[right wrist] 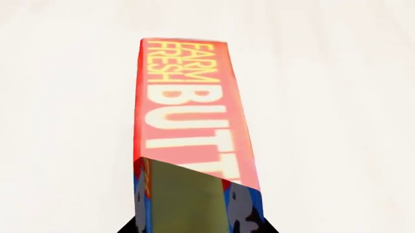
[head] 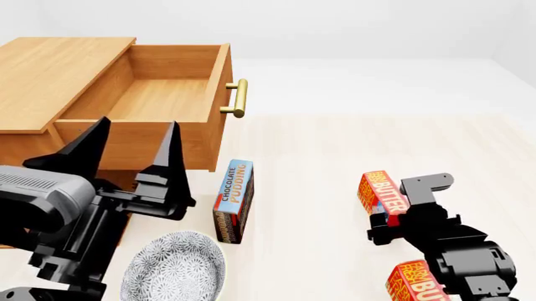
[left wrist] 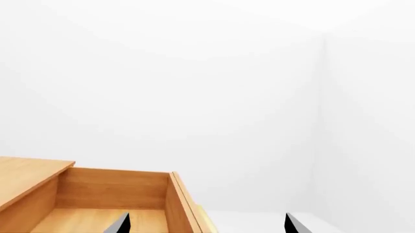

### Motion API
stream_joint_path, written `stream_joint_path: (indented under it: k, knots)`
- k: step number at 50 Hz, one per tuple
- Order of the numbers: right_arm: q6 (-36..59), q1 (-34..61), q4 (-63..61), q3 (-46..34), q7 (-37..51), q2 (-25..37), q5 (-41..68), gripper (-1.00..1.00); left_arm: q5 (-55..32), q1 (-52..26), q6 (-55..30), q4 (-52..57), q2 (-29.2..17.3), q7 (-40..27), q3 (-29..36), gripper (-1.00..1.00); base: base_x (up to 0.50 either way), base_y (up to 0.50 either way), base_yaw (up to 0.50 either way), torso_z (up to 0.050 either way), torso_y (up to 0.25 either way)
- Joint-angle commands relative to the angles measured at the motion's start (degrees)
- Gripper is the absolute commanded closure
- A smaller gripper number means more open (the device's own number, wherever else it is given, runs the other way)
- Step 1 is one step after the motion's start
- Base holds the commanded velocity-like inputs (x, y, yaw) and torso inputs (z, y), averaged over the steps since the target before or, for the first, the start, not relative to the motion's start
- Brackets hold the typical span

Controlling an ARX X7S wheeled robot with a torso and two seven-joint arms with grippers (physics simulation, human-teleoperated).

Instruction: Put the butter at the front in the top drawer of the cabinet and close it.

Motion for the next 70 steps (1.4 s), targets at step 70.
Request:
stream_joint_path:
  k: [70]
  knots:
    - [-11.15,-29.05,-59.09,27.40,0.35,0.24,28.58,1.00,-13.36,-2.42,-2.15,1.52,-4.24,-3.33,-1.95,-1.00,0.00,0.00,0.00,0.000,0.001]
